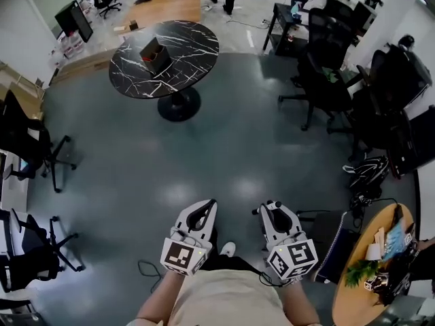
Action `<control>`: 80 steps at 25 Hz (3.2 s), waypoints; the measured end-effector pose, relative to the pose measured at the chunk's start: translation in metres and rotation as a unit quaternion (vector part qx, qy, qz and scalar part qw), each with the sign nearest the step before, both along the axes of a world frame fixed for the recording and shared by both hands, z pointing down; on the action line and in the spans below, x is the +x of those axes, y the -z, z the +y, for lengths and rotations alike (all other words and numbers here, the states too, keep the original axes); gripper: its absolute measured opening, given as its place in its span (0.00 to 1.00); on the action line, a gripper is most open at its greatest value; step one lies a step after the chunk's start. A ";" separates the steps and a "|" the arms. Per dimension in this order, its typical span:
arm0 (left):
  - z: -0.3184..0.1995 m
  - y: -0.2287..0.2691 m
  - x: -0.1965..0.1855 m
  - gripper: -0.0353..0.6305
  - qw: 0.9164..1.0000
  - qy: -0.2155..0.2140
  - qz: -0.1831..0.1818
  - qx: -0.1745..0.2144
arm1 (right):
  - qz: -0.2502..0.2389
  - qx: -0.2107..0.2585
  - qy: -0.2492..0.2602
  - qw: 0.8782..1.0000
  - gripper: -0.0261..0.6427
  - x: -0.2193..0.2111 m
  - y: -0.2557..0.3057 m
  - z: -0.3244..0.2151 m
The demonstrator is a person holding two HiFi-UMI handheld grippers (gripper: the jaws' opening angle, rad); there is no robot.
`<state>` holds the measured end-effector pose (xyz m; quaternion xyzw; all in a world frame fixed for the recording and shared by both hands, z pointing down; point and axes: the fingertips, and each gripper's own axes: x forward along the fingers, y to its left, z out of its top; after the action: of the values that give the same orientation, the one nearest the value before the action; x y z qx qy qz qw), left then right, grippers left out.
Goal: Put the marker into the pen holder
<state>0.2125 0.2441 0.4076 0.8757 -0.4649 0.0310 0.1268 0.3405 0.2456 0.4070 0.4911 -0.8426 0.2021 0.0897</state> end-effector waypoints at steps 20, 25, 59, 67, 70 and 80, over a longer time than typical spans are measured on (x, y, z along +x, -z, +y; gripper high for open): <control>-0.213 0.021 -0.096 0.06 0.999 -0.017 0.042 0.021 | 0.029 0.014 -0.017 0.999 0.16 -0.104 0.035 -0.194; -0.241 0.023 -0.109 0.06 0.999 0.006 0.047 0.023 | 0.037 0.011 0.009 0.999 0.16 -0.112 0.032 -0.229; -0.498 0.026 -0.084 0.06 0.980 0.196 -0.017 0.009 | -0.028 -0.007 0.186 0.982 0.16 -0.071 0.018 -0.550; -0.546 0.009 -0.142 0.06 0.975 0.221 -0.009 0.002 | -0.018 -0.010 0.215 0.976 0.16 -0.134 0.006 -0.604; -0.576 0.004 -0.170 0.06 0.973 0.230 -0.004 0.000 | -0.014 -0.014 0.223 0.975 0.16 -0.163 0.002 -0.632; -0.677 0.000 -0.263 0.06 0.977 0.211 0.017 -0.005 | -0.010 -0.021 0.216 0.976 0.16 -0.281 0.002 -0.739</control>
<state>-0.0501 -0.4332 0.4072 0.7577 -0.6368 -0.0093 0.1425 0.0595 -0.4939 0.4049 0.2931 -0.9253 0.2005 0.1334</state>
